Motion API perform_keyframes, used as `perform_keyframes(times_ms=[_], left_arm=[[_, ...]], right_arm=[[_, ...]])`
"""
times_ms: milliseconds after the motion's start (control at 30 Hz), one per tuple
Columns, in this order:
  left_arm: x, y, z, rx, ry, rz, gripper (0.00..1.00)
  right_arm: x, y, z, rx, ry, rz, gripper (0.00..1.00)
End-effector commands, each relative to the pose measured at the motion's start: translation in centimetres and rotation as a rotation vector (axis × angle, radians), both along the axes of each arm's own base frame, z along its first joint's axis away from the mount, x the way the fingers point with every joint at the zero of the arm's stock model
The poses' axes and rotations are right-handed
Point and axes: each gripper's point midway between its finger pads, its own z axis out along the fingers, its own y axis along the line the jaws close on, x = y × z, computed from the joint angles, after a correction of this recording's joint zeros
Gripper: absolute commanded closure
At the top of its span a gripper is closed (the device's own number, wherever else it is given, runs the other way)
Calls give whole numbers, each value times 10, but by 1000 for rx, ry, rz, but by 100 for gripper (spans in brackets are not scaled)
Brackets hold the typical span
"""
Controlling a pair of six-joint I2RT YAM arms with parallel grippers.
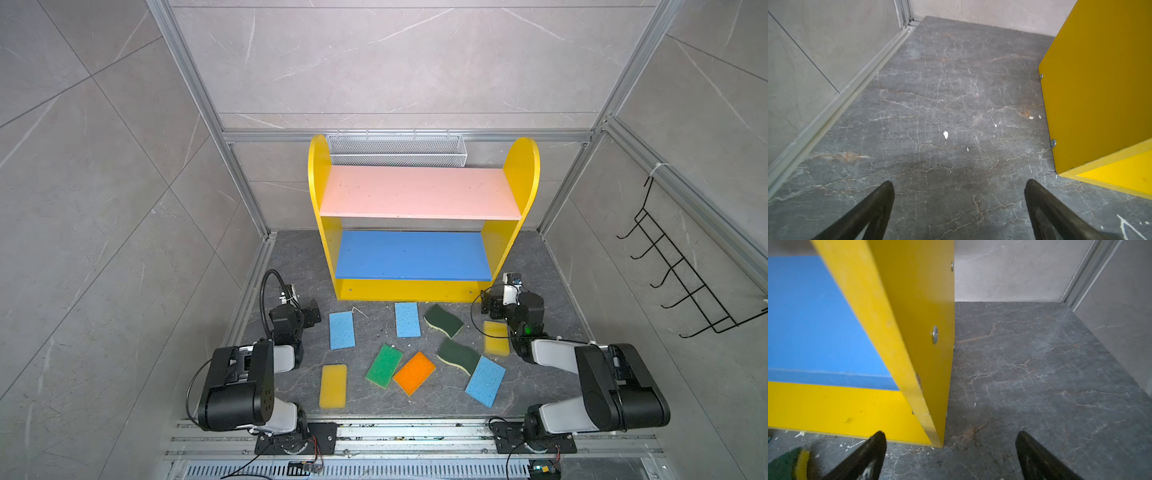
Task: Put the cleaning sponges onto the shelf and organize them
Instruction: 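Lower the right gripper onto the yellow sponge near the shelf and grasp it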
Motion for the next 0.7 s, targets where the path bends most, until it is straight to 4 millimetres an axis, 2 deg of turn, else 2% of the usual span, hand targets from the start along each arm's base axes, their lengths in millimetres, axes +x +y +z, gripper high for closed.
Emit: perform_keyframes(times_ms=[0, 233, 400, 533, 667], left_arm=[[5, 3, 38, 59, -63, 28, 0], [-1, -2, 63, 29, -24, 82, 0], [-11, -32, 101, 94, -81, 32, 0], [-20, -33, 120, 70, -86, 61, 0], [-33, -28, 124, 30, -44, 97, 0]], right_arm=[[-2, -3, 13, 7, 27, -30, 1], [-15, -18, 34, 34, 107, -141, 1], [-35, -14, 50, 62, 137, -164, 1], [-58, -9, 43, 94, 231, -192, 2], [-81, -3, 33, 85, 318, -229, 3]])
